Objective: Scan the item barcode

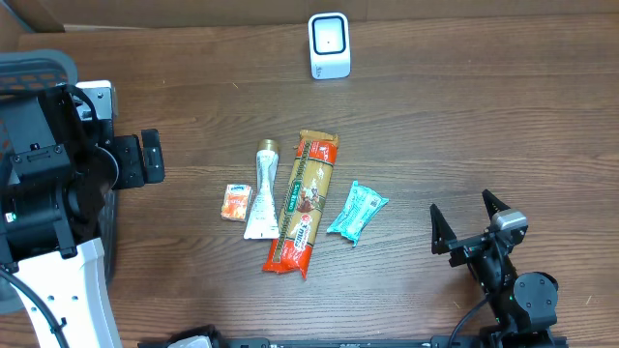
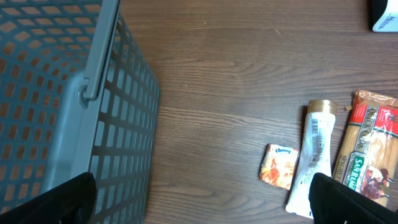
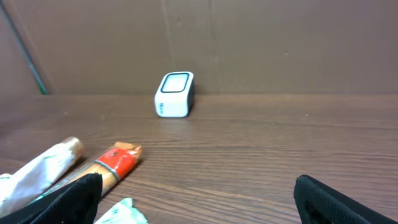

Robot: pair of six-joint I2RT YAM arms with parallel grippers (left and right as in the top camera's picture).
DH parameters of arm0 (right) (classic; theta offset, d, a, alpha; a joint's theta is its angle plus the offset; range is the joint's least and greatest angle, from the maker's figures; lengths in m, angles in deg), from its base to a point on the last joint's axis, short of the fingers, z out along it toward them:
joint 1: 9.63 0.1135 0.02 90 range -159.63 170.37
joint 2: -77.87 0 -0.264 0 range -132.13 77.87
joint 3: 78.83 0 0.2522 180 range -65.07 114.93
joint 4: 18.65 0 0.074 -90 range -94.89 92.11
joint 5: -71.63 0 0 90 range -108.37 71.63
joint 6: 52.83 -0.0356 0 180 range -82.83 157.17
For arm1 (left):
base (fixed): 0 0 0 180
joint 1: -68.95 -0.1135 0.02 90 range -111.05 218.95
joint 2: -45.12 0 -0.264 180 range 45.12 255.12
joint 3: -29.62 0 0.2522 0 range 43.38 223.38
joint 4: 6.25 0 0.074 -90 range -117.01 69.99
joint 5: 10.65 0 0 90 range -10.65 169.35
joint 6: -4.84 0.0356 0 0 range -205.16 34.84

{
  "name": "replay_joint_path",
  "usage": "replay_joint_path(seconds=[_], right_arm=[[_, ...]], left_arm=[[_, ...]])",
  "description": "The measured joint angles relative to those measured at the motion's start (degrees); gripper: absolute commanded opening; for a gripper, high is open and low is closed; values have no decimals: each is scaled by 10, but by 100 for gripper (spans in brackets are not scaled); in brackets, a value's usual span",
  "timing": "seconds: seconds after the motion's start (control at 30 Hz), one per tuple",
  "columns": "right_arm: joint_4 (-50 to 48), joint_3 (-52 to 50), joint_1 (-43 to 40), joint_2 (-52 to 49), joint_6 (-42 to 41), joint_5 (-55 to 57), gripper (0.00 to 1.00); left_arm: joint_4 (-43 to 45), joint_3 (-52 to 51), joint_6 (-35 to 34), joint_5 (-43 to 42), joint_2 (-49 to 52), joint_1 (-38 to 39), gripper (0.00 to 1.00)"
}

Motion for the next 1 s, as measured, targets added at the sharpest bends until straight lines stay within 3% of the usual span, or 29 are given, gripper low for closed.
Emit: replay_joint_path(seconds=[0.37,0.5,0.8,1.0], right_arm=[[-15,4,0,-3,0,-72,100],[24,69,0,-46,0,-125,100],[320,408,0,-328,-2,-234,100],[398,505,0,-519,-8,-316,100]], left_arm=[[0,0,0,0,0,0,100],[0,0,0,0,0,0,100],[0,0,0,0,1,0,99],[0,0,0,0,2,0,100]])
